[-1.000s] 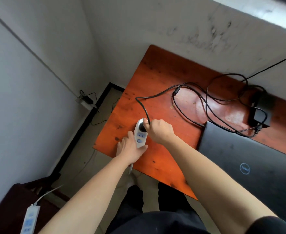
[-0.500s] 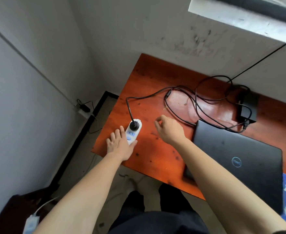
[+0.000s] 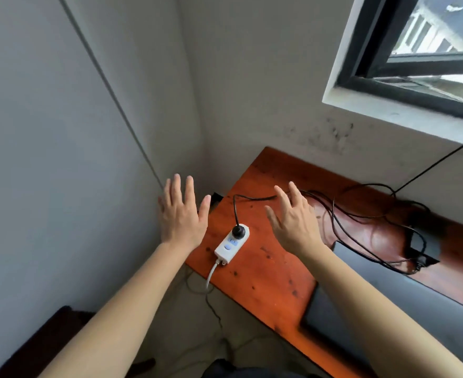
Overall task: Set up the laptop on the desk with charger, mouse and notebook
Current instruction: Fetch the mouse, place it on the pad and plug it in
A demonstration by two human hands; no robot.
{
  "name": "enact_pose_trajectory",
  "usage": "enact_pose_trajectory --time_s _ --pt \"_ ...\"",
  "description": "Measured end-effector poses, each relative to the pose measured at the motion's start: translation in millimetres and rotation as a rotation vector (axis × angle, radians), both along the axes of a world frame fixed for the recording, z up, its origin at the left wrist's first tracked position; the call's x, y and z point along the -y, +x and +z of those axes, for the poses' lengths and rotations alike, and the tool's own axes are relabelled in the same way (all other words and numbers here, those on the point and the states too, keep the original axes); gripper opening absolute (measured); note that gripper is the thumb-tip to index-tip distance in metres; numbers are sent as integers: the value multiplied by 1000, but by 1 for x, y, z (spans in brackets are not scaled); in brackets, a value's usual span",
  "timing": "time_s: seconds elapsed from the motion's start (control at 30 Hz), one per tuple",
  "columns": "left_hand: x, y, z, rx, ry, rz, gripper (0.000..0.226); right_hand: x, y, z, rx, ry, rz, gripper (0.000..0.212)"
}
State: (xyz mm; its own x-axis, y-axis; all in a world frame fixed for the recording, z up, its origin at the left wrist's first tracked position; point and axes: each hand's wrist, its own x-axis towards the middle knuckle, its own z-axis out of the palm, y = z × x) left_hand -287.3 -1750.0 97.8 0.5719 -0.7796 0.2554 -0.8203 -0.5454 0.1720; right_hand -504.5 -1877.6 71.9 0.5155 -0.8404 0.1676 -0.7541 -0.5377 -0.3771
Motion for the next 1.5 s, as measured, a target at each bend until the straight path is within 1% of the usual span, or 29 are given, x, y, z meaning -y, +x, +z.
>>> enact_pose_trajectory --time_s 0.1,0.13,0.33,0.43,0.53,0.63,0.83,0.9,0.97,1.07,1.1,1.13,1.17,1.2,1.23,1.37,1.5 --pt "-40 -25 21 13 -57 157 69 -13 -1 12 62 -62 150 64" --pt "-52 -33 24 3 -44 183 69 -17 -2 14 74 -68 172 65" --pt "-157 -94 39 38 95 428 71 -73 4 20 118 -19 485 68" --pt "-222 -111 55 61 151 559 73 -122 21 27 111 9 629 69" --pt "-288 -123 70 104 154 688 73 -181 45 38 106 3 819 71" --pt "-343 -135 72 65 128 788 73 -240 62 47 99 -6 930 71" --pt "-489 -142 73 94 30 961 70 -390 109 57 68 -47 1161 72" --pt "-561 -140 77 102 -7 1050 69 -462 135 60 76 -79 1240 72" --pt "-619 -135 88 160 -35 1109 69 -520 157 70 94 -103 1301 73" --pt "-725 -136 103 235 -62 1247 68 -636 187 85 142 -136 1445 72" --pt "-771 -141 109 248 -67 1327 67 -689 196 91 155 -159 1499 70" --pt "-795 -143 112 260 -75 1367 67 -716 201 93 168 -176 1527 70" --pt "-804 -143 114 280 -74 1367 67 -726 204 95 183 -198 1536 70" --pt "-818 -147 113 279 -67 1383 67 -742 206 95 197 -217 1562 70" --pt "-852 -149 113 252 -61 1426 68 -783 212 95 202 -235 1618 70" --pt "-939 -144 103 206 -70 1569 69 -888 236 86 180 -230 1760 72" --pt "-1032 -114 90 193 -77 1671 69 -1006 284 71 211 -212 1884 74"
